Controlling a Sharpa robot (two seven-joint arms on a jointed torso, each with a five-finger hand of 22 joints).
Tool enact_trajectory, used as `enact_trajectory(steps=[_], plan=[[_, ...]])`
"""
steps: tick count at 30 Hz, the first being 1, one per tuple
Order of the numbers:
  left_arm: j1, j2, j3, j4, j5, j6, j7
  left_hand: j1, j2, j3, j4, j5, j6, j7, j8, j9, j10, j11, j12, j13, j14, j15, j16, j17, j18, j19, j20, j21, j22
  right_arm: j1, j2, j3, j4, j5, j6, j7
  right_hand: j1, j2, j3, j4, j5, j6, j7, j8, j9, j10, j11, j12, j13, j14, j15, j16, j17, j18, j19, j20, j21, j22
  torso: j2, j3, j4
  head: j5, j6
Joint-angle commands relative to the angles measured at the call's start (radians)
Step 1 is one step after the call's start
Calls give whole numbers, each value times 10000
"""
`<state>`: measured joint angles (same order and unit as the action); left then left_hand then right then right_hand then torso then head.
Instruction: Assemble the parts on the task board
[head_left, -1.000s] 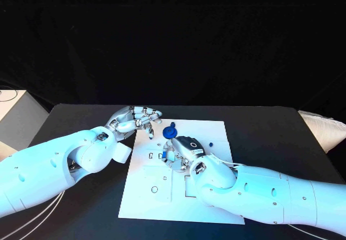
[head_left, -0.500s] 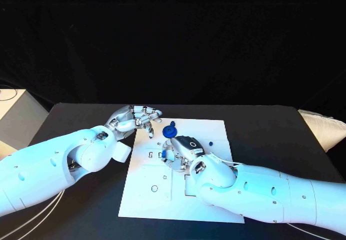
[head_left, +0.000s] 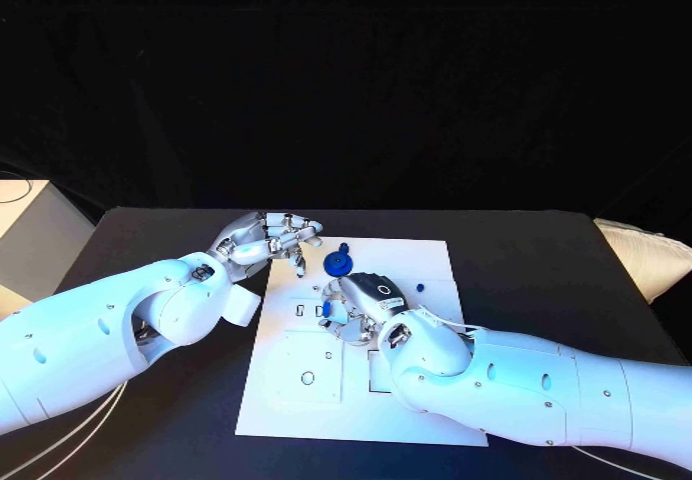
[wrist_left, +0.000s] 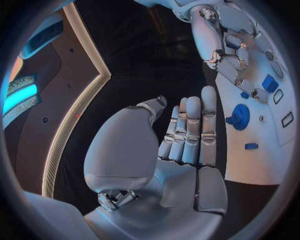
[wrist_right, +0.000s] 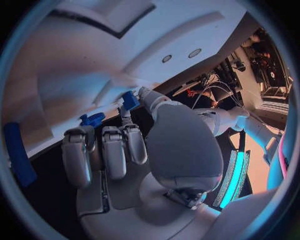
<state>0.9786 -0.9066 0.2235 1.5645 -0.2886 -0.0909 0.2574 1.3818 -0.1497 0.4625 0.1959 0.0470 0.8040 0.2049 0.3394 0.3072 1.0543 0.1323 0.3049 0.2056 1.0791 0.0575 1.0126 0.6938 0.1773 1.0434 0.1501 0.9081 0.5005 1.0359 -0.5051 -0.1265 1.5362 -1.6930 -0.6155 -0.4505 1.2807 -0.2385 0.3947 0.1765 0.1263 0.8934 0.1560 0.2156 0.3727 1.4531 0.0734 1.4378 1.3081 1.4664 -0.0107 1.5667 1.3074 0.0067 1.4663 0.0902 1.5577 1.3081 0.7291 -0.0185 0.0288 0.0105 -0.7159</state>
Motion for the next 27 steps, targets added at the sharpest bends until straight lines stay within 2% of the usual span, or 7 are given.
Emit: enact_trajectory(steps=[1, 5, 9, 12, 14, 20, 27], plan=[[1, 32, 7, -30, -91, 102, -52, -99, -7, 60, 0, 33, -107, 70, 28, 7, -151, 13, 59, 9, -51, 0, 36, -16, 69, -92, -20, 69, 14, -11, -91, -1, 129, -8, -404, 234, 69, -18, -283, 83, -39, -303, 78, -194, -91, -118, 54, -84, 1410, 1012, 126, -15, 2510, -11, 953, 107, -77, 2458, -22, -1, 6, 0, 46], [1, 37, 7, -109, -319, -103, -223, -132, -35, 30, -26, 34, -183, 33, 23, 16, 37, -36, 323, 137, -41, -26, 64, -23, 76, -112, -24, 112, 28, 14, -294, 12, 411, 76, -677, 418, 611, 196, -1737, 760, 22, -554, 214, -579, -243, -176, 207, -113, 1346, 1003, 262, -30, 2478, -8, 949, 237, -89, 2453, -51, -8, -8, 16, 63], [2, 33, 7, -221, -468, -634, -549, -269, 148, -100, -50, 35, 193, -232, 450, 231, 371, -319, 2104, 1229, 244, -271, 338, 80, 83, -41, -223, 305, 86, 142, -552, 43, 715, 344, -793, 914, 988, 332, -2425, 1124, 449, -490, 232, -681, -273, -195, 205, -115, 1321, 984, 265, -65, 2403, 9, 922, 254, -152, 2406, -123, -8, -29, 31, 97], [3, 26, 7, -360, -641, -916, -1004, -446, 214, -82, 60, 40, 294, -402, 908, 454, 124, -516, 3923, 2435, 1765, -431, 2114, 2381, 79, 192, -384, 677, 248, 317, -888, 66, 1016, 769, -819, 1432, 1079, 398, -2517, 1132, 593, -427, 221, -683, -270, -214, 196, -128, 1304, 964, 260, -100, 2331, 32, 885, 252, -238, 2340, -206, -16, -55, 68, 113], [5, 11, 7, -443, -826, -967, -1438, -574, 242, 1, 195, 61, 253, -516, 1336, 660, -96, -619, 5165, 3233, 2531, -513, 3099, 3743, -73, 700, -465, 1463, 1243, 452, -1143, 79, 1196, 1166, -799, 1789, 1089, 418, -2575, 1140, 687, -374, 209, -673, -265, -229, 188, -140, 1289, 943, 252, -136, 2255, 62, 834, 248, -354, 2251, -248, -14, -77, 89, 113], [18, 40, 161, -684, -2109, 76, -3782, -1482, 311, -314, 924, 31, -67, -545, 1851, 999, 42, -636, 6327, 3801, 3417, -549, 4122, 5409, -261, 1275, -510, 2373, 2469, 932, -2166, 161, 1619, 3747, -419, 3482, 1411, 593, -2464, 1091, 1174, -155, 145, -610, -241, -462, 123, -356, 1089, 809, 186, -382, 1797, 298, 424, 193, -1295, 1542, -356, 20, -145, 200, 99], [90, 450, 259, -952, -4650, 2013, -5624, -1744, 201, -497, 942, 32, -182, -590, 2195, 1247, -23, -666, 6603, 3879, 3496, -574, 4232, 5564, -297, 1373, -529, 2592, 2732, 1667, -3137, 305, 1142, 6856, 14, 4342, 1680, 650, -2045, 1050, 1950, -172, 147, -622, -256, -946, 107, -837, 648, 713, 159, -589, 1472, 475, 111, 153, -2096, 956, -442, 86, -219, 354, 76]])
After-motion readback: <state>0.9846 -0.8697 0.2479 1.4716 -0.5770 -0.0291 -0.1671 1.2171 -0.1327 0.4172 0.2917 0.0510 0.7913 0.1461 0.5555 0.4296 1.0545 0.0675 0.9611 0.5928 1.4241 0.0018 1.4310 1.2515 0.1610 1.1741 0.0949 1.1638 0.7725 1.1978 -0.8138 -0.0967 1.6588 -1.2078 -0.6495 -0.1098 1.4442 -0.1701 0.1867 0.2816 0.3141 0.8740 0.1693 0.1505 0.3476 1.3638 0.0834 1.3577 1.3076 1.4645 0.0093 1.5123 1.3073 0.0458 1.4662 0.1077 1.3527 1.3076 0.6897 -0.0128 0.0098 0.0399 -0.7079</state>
